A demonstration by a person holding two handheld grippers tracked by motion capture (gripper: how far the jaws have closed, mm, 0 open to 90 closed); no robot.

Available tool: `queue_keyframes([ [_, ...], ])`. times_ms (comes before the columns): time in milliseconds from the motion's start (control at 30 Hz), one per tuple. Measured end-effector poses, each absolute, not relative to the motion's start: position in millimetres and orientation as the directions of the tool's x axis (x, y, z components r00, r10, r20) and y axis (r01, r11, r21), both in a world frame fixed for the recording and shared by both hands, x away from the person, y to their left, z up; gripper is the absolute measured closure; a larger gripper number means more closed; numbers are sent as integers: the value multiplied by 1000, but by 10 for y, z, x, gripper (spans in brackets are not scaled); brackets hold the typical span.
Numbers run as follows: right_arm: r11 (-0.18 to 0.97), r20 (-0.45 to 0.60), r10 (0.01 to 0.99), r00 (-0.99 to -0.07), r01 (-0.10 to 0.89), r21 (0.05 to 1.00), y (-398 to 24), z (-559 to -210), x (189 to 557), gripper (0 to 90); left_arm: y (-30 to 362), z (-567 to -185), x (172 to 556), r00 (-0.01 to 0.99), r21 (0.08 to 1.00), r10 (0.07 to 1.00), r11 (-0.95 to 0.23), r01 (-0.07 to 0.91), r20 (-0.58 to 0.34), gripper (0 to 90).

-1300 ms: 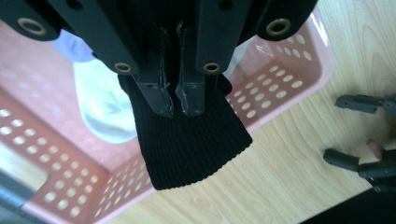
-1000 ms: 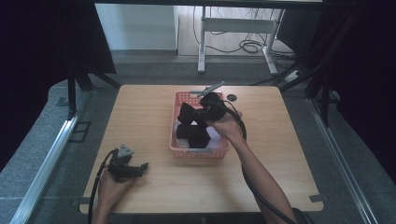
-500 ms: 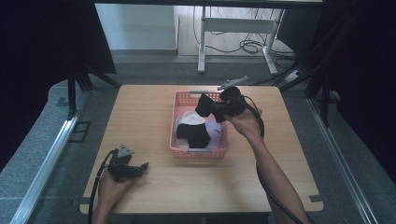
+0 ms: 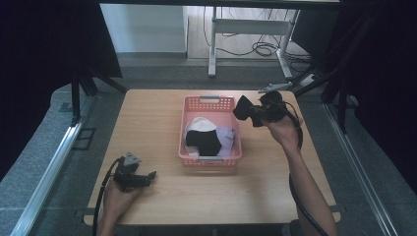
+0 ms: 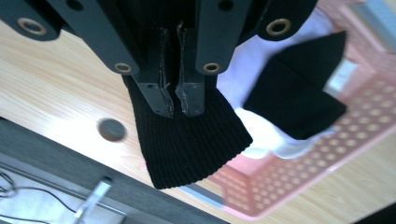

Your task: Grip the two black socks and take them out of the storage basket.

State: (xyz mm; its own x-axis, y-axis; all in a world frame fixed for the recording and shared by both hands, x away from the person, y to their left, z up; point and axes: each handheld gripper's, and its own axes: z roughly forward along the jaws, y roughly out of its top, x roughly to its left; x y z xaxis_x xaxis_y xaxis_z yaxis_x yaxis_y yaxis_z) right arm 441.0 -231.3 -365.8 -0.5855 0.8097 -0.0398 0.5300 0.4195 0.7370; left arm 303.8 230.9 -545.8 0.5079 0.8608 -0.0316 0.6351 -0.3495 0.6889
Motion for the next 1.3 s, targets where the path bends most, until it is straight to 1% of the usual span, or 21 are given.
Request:
queue_keyframes([
  [267, 386, -65, 867, -495, 583, 715, -2676, -3854, 4449, 837, 2309, -5458, 3037, 507, 689, 861, -348, 636, -32, 134],
  [500, 365, -81, 896, -437, 621, 693, -2847, -4147, 4491, 834, 2308, -5458, 3036, 506, 689, 862, -347, 636, -33, 134],
  [800, 355, -61, 908, -415, 682, 640, -2920, -4595, 4530, 825, 2308, -5459, 3037, 507, 690, 861, -348, 635, -32, 134],
  [933, 350, -32, 907, -421, 706, 616, -2935, -4753, 4529, 770, 2309, -5459, 3038, 508, 690, 861, -349, 635, -31, 134],
  [1000, 327, -1, 909, -417, 712, 621, -2963, -4772, 4525, 708, 2309, -5459, 3038, 508, 690, 861, -349, 634, -31, 134],
  [1167, 313, 18, 905, -425, 695, 647, -2965, -4629, 4497, 660, 2308, -5459, 3036, 506, 690, 862, -347, 636, -33, 134],
  [1300, 320, 34, 887, -460, 666, 674, -2897, -4451, 4467, 615, 2307, -5459, 3036, 506, 690, 862, -347, 636, -33, 134],
])
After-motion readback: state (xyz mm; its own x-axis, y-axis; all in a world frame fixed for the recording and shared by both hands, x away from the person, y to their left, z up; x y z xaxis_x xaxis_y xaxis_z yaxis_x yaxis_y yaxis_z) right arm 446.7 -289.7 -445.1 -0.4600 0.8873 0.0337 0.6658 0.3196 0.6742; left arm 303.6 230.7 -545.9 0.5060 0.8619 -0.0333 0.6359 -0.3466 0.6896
